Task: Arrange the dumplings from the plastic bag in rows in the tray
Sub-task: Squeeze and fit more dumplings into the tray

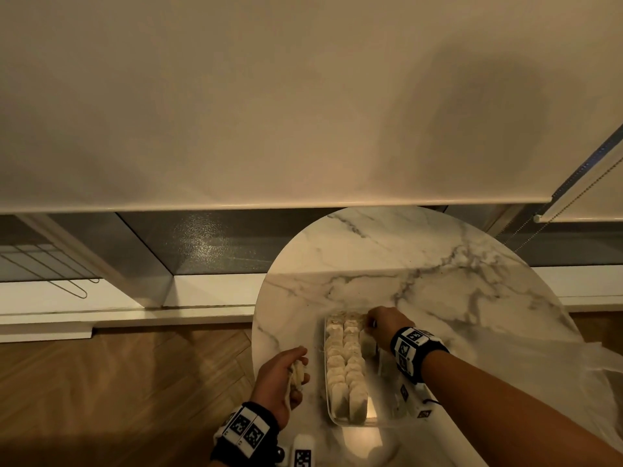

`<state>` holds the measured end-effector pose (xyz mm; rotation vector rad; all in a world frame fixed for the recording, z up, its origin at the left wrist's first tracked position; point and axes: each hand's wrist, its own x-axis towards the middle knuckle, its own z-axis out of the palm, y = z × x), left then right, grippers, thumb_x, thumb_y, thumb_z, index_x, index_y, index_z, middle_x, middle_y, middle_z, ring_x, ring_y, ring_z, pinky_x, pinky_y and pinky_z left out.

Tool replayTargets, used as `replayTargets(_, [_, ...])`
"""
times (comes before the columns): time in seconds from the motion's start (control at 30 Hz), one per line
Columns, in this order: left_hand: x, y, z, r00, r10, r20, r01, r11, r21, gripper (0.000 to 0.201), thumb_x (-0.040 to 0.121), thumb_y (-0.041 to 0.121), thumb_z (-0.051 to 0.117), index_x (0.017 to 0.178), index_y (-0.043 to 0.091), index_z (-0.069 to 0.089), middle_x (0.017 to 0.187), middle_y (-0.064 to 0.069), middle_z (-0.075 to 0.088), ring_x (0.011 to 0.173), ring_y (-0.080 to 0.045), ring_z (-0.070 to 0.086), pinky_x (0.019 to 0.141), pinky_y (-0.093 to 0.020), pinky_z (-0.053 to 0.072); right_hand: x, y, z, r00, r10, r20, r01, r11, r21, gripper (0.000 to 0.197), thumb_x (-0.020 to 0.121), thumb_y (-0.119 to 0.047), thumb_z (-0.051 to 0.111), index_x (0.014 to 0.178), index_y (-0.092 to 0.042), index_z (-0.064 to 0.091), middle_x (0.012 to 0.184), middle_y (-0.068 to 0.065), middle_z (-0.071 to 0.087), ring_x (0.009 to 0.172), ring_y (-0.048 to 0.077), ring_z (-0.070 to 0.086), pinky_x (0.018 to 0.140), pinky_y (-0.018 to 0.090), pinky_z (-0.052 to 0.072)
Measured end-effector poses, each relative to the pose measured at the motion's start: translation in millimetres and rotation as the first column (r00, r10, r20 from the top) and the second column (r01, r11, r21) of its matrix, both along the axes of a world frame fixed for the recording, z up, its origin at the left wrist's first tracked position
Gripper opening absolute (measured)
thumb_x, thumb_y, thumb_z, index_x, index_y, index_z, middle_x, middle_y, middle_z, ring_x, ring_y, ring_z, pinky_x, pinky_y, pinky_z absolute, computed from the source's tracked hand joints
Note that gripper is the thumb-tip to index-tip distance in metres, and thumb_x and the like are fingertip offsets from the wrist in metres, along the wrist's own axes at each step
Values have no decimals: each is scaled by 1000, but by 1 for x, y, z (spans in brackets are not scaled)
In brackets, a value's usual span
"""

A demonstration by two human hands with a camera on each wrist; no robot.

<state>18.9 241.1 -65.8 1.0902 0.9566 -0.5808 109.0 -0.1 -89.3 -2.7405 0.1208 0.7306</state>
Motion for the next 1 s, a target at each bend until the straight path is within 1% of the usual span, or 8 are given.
replayTargets(0.07, [2, 1, 0, 1000, 17, -25, -18, 998, -52, 21, 77, 29, 80, 81, 11, 69, 64, -3, 57, 59, -15, 56, 41, -18, 29, 2, 0, -2, 1000, -3, 9, 3, 1000, -10, 17, 88, -22, 57, 98, -30, 69, 108, -1, 69, 94, 22, 65, 81, 34, 55])
replayTargets(0.17, [5, 1, 3, 995, 93, -43, -100, 970, -222, 17, 75, 27, 78, 85, 16, 69, 71, 2, 60, 59, -14, 56, 34, -15, 30, 1, 1, -4, 1000, -10, 22, 11, 1000, -21, 17, 90, -24, 54, 99, -30, 68, 111, 0, 68, 97, 23, 64, 82, 33, 54])
replayTargets(0.3, [8, -1, 8, 988, 143, -49, -152, 925, -349, 9, 86, 26, 69, 89, 18, 68, 76, 4, 62, 56, -14, 58, 32, -15, 31, -1, 3, -6, 999, -24, 48, 25, 999, -24, 19, 94, -27, 51, 103, -28, 67, 112, 1, 67, 99, 24, 63, 82, 34, 53])
replayTargets(0.47, [8, -2, 7, 987, 153, -45, -159, 916, -369, 9, 86, 27, 68, 90, 18, 68, 76, 4, 64, 55, -14, 58, 32, -15, 32, -3, -2, -3, 994, -86, 72, 84, 996, 24, 17, 93, -29, 52, 103, -29, 66, 110, 1, 66, 98, 23, 63, 82, 36, 54])
replayTargets(0.6, [7, -2, 6, 984, 176, -33, -174, 899, -401, 15, 84, 28, 67, 92, 15, 67, 77, 1, 64, 58, -15, 57, 32, -17, 34, -11, -7, 0, 978, -193, 82, 182, 975, 127, 14, 91, -32, 55, 97, -29, 67, 100, -1, 68, 87, 19, 64, 78, 36, 57])
replayTargets(0.67, [7, -2, 6, 980, 199, -28, -192, 882, -430, 19, 82, 28, 65, 93, 13, 67, 77, -1, 64, 58, -16, 58, 32, -18, 36, -16, -11, -1, 971, -234, 55, 222, 962, 161, 15, 90, -28, 55, 97, -28, 68, 99, 0, 68, 85, 19, 63, 76, 33, 56])
replayTargets(0.83, [7, -1, 5, 978, 210, -21, -194, 858, -475, 28, 77, 31, 63, 96, 11, 67, 79, -3, 65, 57, -18, 61, 33, -18, 38, -29, -15, -6, 977, -208, -48, 213, 952, 218, 24, 88, -11, 56, 101, -24, 72, 109, 2, 70, 91, 14, 60, 79, 23, 48])
replayTargets(1.0, [5, -4, 5, 980, 199, -21, -184, 858, -480, 30, 76, 32, 63, 97, 11, 67, 79, -4, 66, 56, -18, 62, 34, -18, 39, -37, -9, -7, 988, -124, -97, 144, 960, 238, 38, 88, -5, 49, 113, -22, 72, 120, 3, 68, 108, 17, 62, 89, 24, 49])
